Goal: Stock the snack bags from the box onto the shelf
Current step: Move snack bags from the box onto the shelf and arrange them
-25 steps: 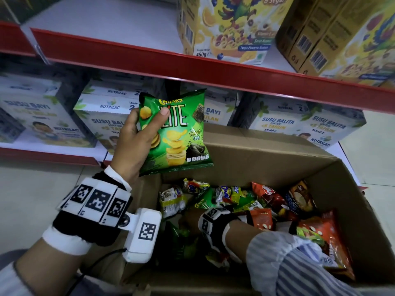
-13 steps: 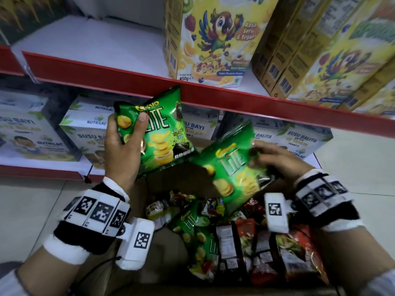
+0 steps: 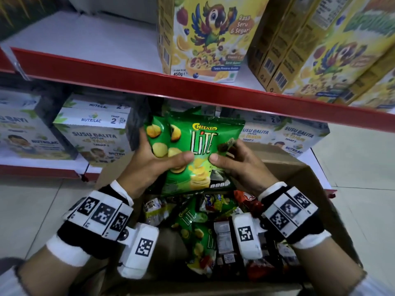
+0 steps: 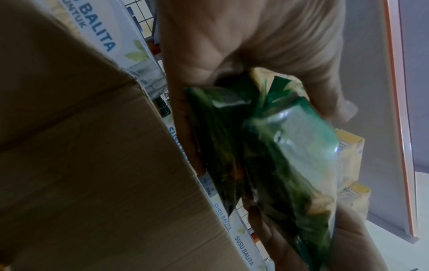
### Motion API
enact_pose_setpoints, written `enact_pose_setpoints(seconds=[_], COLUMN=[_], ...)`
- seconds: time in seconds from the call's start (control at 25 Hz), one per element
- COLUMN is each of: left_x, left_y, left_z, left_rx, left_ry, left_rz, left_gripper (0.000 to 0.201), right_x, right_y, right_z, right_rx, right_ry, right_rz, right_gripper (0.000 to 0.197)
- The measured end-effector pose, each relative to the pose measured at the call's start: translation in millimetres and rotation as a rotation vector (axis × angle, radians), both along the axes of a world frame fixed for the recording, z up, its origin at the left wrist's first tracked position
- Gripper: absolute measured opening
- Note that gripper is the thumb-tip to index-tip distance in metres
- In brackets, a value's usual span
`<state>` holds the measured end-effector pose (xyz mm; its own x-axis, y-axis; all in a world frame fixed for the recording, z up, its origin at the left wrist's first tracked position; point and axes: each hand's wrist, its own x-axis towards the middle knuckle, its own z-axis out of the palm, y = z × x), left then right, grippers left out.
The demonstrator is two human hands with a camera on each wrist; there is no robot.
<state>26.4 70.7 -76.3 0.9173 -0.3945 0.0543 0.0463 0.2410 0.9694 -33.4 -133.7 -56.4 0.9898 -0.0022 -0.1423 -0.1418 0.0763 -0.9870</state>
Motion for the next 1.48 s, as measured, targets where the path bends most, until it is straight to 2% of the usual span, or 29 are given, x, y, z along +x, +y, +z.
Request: enact_pose_setpoints(seconds=[0.12,0.2,0.28,0.4,0.48,0.56,0.64,0.72,0.84,0.92,1.0,1.12,1.24,1.32,1.4,1.48], left_x=[9.3,16.4,20.4,20.6,21.6,23.4,24.1,24.0,24.6,24.1,21.8,16.2,13.5,13.0,13.9,10.0], left_y=[9.6,19.4,27.1,32.5,34.9,36.9,38.3,37.6,37.2,36.9,34.7,29.2,24.5,19.9,14.4,9.7], left_z=[-2.4,-2.6,-5.9,-9.8,-10.5,-12.0,-13.2,-12.6,-11.4,-13.7,-17.6,-17.0,-8.6,1.8,13.2,21.3], left_rx=[0.017,0.017,0.031,0.067,0.063,0.024,0.020,0.046,0.078,0.081,0.073,0.083,0.098,0.063,0.050,0.092], left_ry=[-0.019,-0.028,-0.027,-0.015,-0.018,0.005,0.016,0.021,0.026,0.022,0.018,-0.005,-0.032,-0.035,-0.047,-0.050], left_rz=[0.039,0.051,0.065,0.076,0.083,0.102,0.109,0.097,0.087,0.092,0.121,0.138,0.170,0.224,0.255,0.227], left_gripper=[0.071,0.065,0.064,0.065,0.064,0.058,0.061,0.067,0.064,0.063,0.064,0.065,0.064,0.067,0.062,0.069], right_x=[-5.4,-4.3,5.2,16.8,16.1,13.3,10.1,8.4,9.7,10.6,8.9,-0.3,-14.3,-26.4,-37.2,-42.9], right_y=[-16.1,-24.3,-24.3,-11.5,-2.0,4.9,9.4,11.2,4.7,-10.7,-29.5,-56.6,-83.2,-97.3,-106.1,-109.0], right_z=[-6.5,-20.6,-51.8,-114.7,-152.3,-182.6,-199.8,-197.2,-165.0,-129.6,-90.1,-33.5,10.5,35.5,58.9,77.1], right_rx=[-0.171,-0.357,-0.626,-0.869,-1.061,-1.156,-1.228,-1.229,-1.145,-1.005,-0.850,-0.753,-0.644,-0.464,-0.273,-0.206], right_ry=[0.150,0.343,0.492,0.516,0.488,0.475,0.467,0.470,0.429,0.397,0.371,0.299,0.260,0.229,0.148,0.105], right_rz=[0.221,0.467,0.652,0.799,0.965,1.133,1.233,1.183,1.001,0.809,0.658,0.474,0.312,0.183,0.070,0.042], right_gripper=[0.050,0.055,0.057,0.055,0.060,0.059,0.056,0.050,0.048,0.050,0.041,0.025,0.031,0.037,0.027,0.025])
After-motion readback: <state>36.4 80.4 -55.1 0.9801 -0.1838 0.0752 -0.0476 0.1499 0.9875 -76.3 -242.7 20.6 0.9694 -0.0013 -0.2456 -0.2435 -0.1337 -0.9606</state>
